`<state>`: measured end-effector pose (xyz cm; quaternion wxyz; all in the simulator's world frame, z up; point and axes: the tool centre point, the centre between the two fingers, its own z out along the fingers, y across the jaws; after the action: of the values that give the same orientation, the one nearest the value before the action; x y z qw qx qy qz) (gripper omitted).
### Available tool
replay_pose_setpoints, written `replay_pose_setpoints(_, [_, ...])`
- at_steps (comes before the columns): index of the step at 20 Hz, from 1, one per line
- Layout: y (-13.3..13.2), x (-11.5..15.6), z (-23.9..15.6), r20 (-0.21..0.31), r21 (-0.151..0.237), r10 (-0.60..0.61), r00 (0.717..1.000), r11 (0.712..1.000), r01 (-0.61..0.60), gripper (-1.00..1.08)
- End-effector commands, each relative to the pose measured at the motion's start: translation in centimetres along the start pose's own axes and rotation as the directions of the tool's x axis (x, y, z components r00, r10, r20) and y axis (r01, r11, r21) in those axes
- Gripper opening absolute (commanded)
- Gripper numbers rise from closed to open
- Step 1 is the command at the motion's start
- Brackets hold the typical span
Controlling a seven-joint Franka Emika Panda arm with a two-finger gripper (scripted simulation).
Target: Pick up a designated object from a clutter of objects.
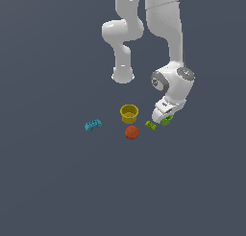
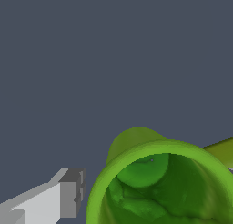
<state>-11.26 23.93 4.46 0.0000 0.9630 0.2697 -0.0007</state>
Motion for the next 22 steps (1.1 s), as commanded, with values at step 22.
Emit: replay_pose_setpoints(22, [1.1, -0.3, -2.7, -0.001, -0.001, -0.001, 1.000, 1.000, 0.001, -1.00])
